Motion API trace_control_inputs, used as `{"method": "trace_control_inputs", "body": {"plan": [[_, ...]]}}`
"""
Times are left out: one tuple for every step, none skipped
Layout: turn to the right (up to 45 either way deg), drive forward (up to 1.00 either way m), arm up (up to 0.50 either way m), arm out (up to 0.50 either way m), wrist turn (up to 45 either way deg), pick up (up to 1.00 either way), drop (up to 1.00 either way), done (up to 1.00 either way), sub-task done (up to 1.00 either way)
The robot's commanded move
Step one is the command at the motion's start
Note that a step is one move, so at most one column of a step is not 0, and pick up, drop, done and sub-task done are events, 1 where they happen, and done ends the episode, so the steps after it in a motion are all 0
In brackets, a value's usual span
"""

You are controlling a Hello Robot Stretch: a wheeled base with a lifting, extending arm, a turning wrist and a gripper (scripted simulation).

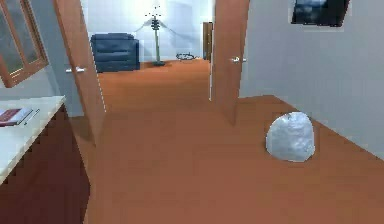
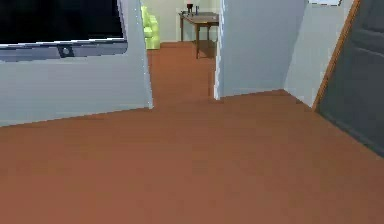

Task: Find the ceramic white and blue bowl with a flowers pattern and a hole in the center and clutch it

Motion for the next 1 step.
{"method": "trace_control_inputs", "body": {"plan": [[-15.0, 0.0, 0.0, 0.0, 0.0, 0.0, 0.0, 0.0, 0.0]]}}
